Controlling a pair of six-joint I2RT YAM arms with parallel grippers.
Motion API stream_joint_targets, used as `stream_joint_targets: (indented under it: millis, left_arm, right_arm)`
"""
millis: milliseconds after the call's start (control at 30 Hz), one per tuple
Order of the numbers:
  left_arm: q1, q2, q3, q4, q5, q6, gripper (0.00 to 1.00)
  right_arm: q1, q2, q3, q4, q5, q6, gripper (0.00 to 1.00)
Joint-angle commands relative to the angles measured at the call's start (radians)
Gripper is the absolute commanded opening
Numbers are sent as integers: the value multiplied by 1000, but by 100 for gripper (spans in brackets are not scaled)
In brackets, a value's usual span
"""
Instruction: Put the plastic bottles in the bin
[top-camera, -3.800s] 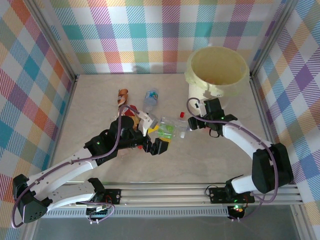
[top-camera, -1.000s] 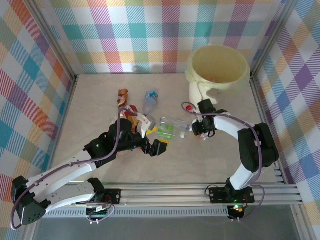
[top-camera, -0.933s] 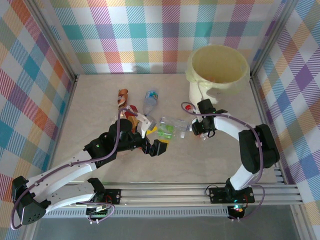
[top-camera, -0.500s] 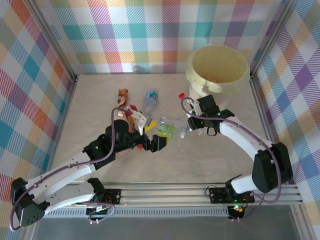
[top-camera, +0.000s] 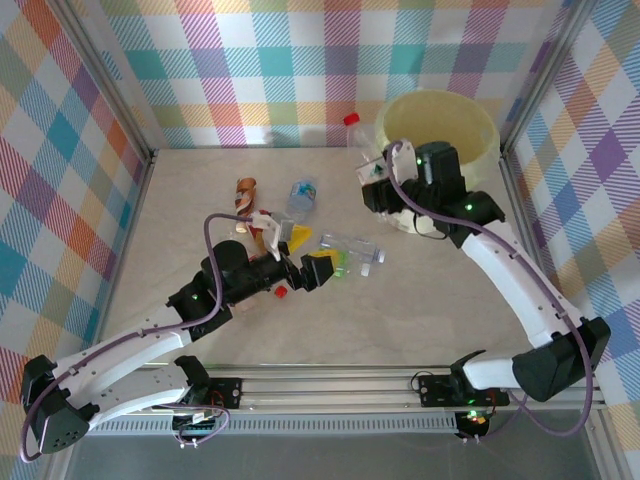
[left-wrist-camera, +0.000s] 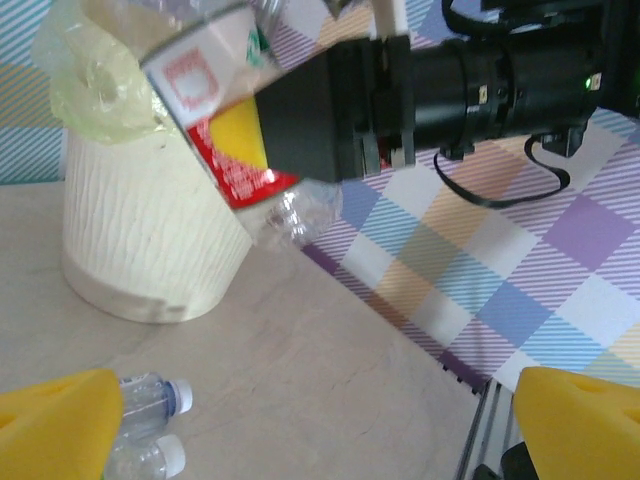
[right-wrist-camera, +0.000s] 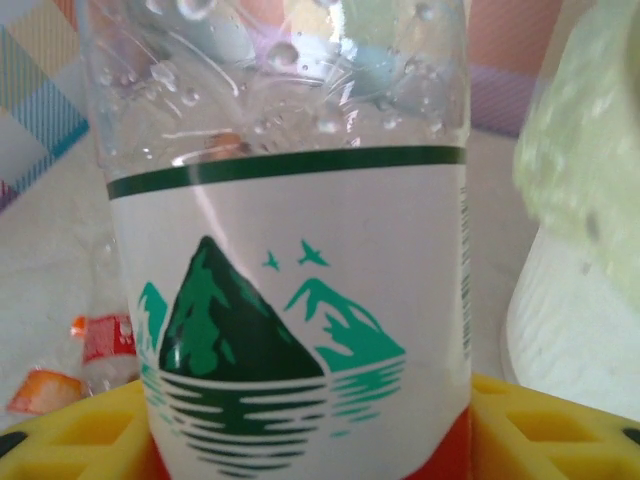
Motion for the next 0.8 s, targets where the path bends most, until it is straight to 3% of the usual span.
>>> stream_joint_targets:
  millis: [0, 233, 467, 767]
  left_arm:
    - [-6, -19, 46, 57, -12, -24, 100]
    - [-6, 7, 128, 16, -15, 10, 100]
    - [-7, 42, 204, -50, 4, 56, 100]
    - [-7, 81, 267, -166, 62, 133, 100]
  right_arm:
    - [2, 50, 114, -30, 32, 28, 58]
    - [-40, 174, 369, -85, 227, 26, 58]
    - [-144, 327, 589, -196, 372, 17, 58]
    - [-279, 528, 798, -426, 314, 14, 58]
